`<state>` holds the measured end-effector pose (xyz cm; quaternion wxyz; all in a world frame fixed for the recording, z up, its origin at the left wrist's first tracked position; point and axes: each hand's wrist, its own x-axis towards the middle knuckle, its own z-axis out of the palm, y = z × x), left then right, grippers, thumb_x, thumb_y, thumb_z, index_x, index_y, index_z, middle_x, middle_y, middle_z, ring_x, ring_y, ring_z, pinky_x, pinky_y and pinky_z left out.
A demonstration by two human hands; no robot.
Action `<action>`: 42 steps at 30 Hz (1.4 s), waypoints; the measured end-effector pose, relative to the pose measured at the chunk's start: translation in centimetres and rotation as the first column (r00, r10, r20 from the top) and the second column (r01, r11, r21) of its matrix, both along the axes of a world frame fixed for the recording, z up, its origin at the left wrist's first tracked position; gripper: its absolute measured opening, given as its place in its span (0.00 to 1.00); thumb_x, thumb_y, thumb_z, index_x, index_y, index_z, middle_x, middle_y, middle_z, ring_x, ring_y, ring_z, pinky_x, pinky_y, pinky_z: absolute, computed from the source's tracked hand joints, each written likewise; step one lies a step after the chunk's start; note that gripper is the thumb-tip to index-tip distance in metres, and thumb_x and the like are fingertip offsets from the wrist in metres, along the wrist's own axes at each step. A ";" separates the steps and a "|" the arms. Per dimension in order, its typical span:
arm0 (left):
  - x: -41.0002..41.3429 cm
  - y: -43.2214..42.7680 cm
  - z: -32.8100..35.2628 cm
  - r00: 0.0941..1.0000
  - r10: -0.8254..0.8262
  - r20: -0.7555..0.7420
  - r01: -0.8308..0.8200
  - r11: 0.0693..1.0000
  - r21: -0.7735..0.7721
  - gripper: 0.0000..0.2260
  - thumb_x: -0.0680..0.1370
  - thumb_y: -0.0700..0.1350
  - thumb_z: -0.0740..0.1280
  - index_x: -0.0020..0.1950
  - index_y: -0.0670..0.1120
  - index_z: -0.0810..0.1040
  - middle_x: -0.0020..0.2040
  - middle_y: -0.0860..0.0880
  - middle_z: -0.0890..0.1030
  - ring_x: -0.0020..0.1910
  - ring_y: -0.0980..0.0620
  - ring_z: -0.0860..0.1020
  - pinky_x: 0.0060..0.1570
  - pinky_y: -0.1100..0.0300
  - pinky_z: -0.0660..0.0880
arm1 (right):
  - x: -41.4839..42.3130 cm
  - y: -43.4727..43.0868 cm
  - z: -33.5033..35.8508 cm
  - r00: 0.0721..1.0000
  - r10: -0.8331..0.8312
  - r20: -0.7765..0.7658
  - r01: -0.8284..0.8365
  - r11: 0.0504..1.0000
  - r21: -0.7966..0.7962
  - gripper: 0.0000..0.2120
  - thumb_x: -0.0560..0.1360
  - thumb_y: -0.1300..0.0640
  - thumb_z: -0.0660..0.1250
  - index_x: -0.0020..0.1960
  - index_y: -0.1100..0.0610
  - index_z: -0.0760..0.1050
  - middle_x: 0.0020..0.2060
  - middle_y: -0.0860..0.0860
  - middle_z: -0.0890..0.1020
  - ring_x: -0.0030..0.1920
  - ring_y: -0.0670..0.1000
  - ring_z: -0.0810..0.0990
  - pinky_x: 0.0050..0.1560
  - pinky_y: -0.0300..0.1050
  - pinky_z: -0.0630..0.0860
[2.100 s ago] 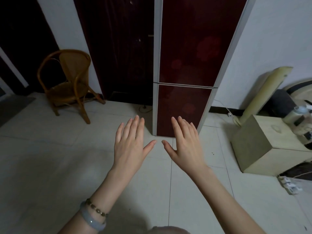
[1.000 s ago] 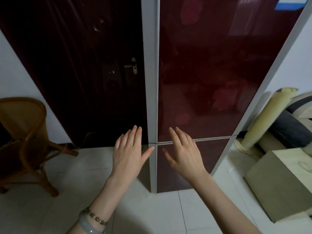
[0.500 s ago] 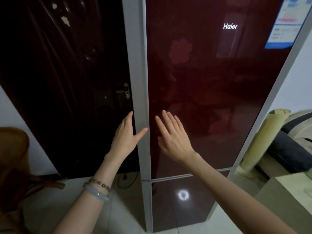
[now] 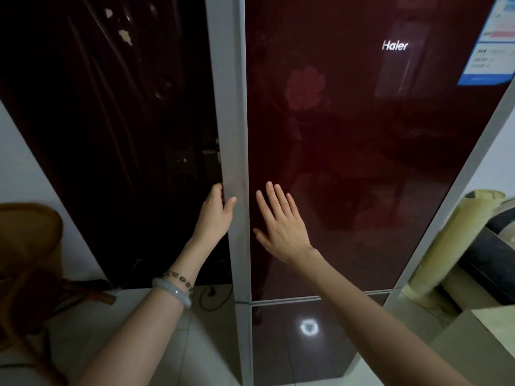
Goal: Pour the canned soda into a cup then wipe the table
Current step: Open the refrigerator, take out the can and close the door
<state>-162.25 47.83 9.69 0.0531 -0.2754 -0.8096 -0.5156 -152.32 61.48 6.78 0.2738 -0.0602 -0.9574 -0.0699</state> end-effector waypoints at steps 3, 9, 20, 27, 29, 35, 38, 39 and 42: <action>-0.4 -0.2 0.3 1.000 -0.006 -0.005 0.006 0.999 -0.050 0.16 0.80 0.43 0.61 0.67 0.43 0.68 0.62 0.45 0.76 0.61 0.48 0.74 0.56 0.60 0.70 | 0.4 -0.5 0.6 1.000 0.007 0.017 -0.007 1.000 -0.029 0.39 0.72 0.46 0.66 0.76 0.59 0.53 0.76 0.60 0.53 0.76 0.59 0.51 0.73 0.55 0.52; 2.5 -2.3 -0.8 0.996 -0.051 -0.078 0.049 0.998 -0.029 0.17 0.80 0.42 0.61 0.69 0.45 0.67 0.60 0.51 0.74 0.58 0.56 0.73 0.53 0.63 0.69 | 2.9 -2.6 -0.3 0.998 0.010 -0.057 -0.018 0.989 -0.148 0.38 0.72 0.46 0.66 0.75 0.61 0.54 0.75 0.61 0.54 0.75 0.58 0.49 0.72 0.57 0.56; 9.8 -7.4 -3.5 0.939 -0.229 -0.258 0.219 0.973 -0.068 0.17 0.79 0.39 0.62 0.68 0.39 0.71 0.58 0.51 0.74 0.56 0.62 0.73 0.55 0.77 0.66 | 11.3 -5.3 -1.9 0.981 0.051 -0.189 -0.102 0.957 -0.271 0.35 0.76 0.50 0.63 0.76 0.60 0.51 0.75 0.62 0.51 0.76 0.59 0.48 0.73 0.56 0.56; 17.0 -7.6 -3.7 0.930 -0.274 -0.247 0.302 0.949 0.085 0.12 0.78 0.43 0.62 0.61 0.43 0.76 0.51 0.55 0.78 0.51 0.69 0.75 0.50 0.76 0.69 | 18.1 -7.2 -1.7 0.967 0.094 -0.235 -0.192 0.878 -0.439 0.37 0.77 0.47 0.62 0.77 0.55 0.45 0.76 0.58 0.45 0.77 0.55 0.46 0.75 0.46 0.49; 19.3 -7.2 -3.9 0.941 -0.273 -0.200 0.303 0.943 0.140 0.08 0.79 0.40 0.63 0.56 0.47 0.76 0.48 0.57 0.78 0.50 0.66 0.77 0.49 0.75 0.70 | 20.3 -7.3 -1.8 0.963 0.100 -0.250 -0.205 0.873 -0.442 0.39 0.77 0.46 0.63 0.77 0.53 0.43 0.76 0.58 0.44 0.77 0.55 0.45 0.75 0.45 0.49; 26.6 -5.7 -3.7 0.939 -0.309 -0.153 0.336 0.920 0.202 0.06 0.77 0.43 0.60 0.48 0.48 0.77 0.42 0.53 0.80 0.45 0.56 0.80 0.44 0.66 0.75 | 27.2 -6.6 -1.6 0.967 0.093 -0.238 -0.195 0.870 -0.453 0.44 0.75 0.44 0.65 0.77 0.51 0.38 0.76 0.55 0.44 0.77 0.51 0.45 0.74 0.38 0.47; 30.6 -4.9 -3.3 0.940 -0.303 -0.159 0.333 0.917 0.218 0.07 0.76 0.42 0.59 0.47 0.50 0.76 0.41 0.55 0.79 0.43 0.58 0.79 0.43 0.70 0.73 | 30.7 -6.0 -1.5 0.974 0.086 -0.209 -0.178 0.862 -0.474 0.46 0.74 0.43 0.66 0.76 0.52 0.36 0.76 0.54 0.43 0.76 0.47 0.43 0.72 0.31 0.43; 32.0 -4.7 -3.3 0.940 -0.301 -0.159 0.331 0.917 0.222 0.07 0.76 0.42 0.59 0.47 0.50 0.76 0.42 0.55 0.79 0.43 0.58 0.79 0.43 0.69 0.74 | 31.9 -5.8 -1.6 0.976 0.080 -0.203 -0.171 0.861 -0.479 0.46 0.74 0.43 0.66 0.76 0.52 0.36 0.76 0.53 0.42 0.76 0.47 0.42 0.71 0.30 0.42; 36.1 -3.7 -3.4 0.936 -0.312 -0.160 0.342 0.916 0.210 0.08 0.76 0.42 0.60 0.50 0.51 0.76 0.44 0.56 0.80 0.45 0.59 0.79 0.45 0.69 0.74 | 35.3 -5.3 -1.6 0.978 0.049 -0.204 -0.148 0.850 -0.506 0.47 0.74 0.42 0.65 0.76 0.55 0.36 0.77 0.52 0.42 0.76 0.45 0.41 0.71 0.30 0.41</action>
